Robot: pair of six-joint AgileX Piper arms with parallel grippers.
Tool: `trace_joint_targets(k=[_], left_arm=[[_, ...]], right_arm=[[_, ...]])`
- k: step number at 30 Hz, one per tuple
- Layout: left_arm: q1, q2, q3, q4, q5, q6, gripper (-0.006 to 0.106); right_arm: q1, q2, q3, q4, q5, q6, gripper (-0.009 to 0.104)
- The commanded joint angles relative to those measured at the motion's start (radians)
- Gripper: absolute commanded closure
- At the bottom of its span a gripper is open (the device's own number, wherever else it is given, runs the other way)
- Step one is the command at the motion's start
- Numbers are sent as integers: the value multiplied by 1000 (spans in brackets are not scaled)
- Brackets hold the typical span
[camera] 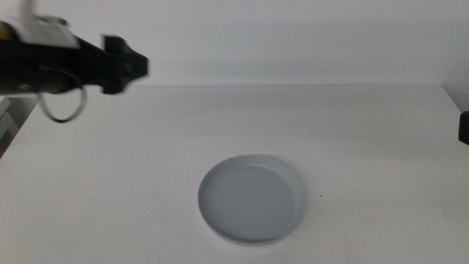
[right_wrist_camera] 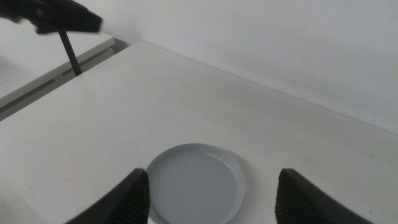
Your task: Stack the three bowls on top of each other.
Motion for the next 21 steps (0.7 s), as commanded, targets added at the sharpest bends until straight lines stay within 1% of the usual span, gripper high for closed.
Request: trace_joint_targets(k=[1, 9, 21], left_arm=[[11, -66, -26, -9, -56, -4, 23], [15, -170, -26, -10, -122, -4, 35], [15, -179, -25, -9, -130, -4, 54]], right_arm=[[3, 3, -25, 1, -62, -7, 41], [3, 3, -25, 1, -62, -7, 41], [3, 3, -25, 1, -62, -7, 41]])
